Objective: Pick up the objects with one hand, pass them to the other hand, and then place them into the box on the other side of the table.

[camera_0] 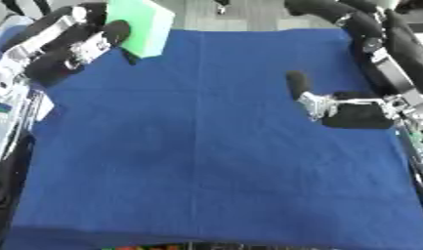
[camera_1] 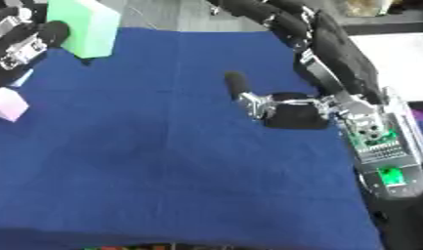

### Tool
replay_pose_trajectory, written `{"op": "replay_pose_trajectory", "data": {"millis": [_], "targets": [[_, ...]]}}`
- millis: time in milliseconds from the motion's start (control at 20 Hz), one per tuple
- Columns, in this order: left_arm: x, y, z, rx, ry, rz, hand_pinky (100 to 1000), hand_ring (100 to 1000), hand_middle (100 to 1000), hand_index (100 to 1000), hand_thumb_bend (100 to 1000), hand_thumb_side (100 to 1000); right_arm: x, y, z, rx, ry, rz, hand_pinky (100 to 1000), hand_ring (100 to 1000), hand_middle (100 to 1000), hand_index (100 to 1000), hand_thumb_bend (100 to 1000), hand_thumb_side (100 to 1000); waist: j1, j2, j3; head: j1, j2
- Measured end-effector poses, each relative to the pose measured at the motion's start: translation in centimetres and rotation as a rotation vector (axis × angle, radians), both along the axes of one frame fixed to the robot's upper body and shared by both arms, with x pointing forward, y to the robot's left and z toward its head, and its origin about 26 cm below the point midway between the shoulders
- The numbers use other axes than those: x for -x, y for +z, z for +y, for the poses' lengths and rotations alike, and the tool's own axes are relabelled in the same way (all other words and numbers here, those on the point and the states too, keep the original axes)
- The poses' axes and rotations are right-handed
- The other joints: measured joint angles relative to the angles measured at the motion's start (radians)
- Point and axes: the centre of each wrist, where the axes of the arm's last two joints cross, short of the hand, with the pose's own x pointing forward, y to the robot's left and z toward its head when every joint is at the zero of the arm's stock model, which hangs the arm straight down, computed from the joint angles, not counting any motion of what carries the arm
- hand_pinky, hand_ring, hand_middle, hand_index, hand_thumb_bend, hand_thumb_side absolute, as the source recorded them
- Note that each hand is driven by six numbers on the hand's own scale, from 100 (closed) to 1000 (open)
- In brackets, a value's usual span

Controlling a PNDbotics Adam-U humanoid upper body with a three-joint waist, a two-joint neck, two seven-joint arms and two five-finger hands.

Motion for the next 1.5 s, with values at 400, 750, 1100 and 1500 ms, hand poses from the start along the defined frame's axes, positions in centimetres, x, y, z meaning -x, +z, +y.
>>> {"op": "replay_pose_trajectory", "data": {"millis": [400,750,1100,1500], "targets": [[-1.0,0.0,-1.6,-0.068,-0.094,0.033,655,474,389,608,113,666,0.1,0.7,0.9,0.059,-0.002,-0.071,915,857,868,946,356,340,-0.005,0.006,-0.001,0.005,0.000],[-1.5,0.2,-2.8,-0.096,-0.140,0.043,656,474,388,607,115,662,0.2,0.8,1.8,0.059,0.004,-0.088,916,856,866,939,352,330,-0.006,0.006,0.000,0.008,0.000],[-1.7,0.5,-5.1,-0.132,-0.223,0.028,660,478,392,612,121,654,0.3,0.8,2.4,0.055,0.016,-0.085,917,850,860,927,317,331,-0.006,0.008,0.001,0.009,0.000],[-1.9,0.2,-6.5,-0.217,-0.285,0.010,661,480,394,615,129,650,0.4,0.8,2.7,0.063,0.041,-0.033,916,847,856,930,288,350,-0.006,0.010,0.001,0.010,0.000]]}}
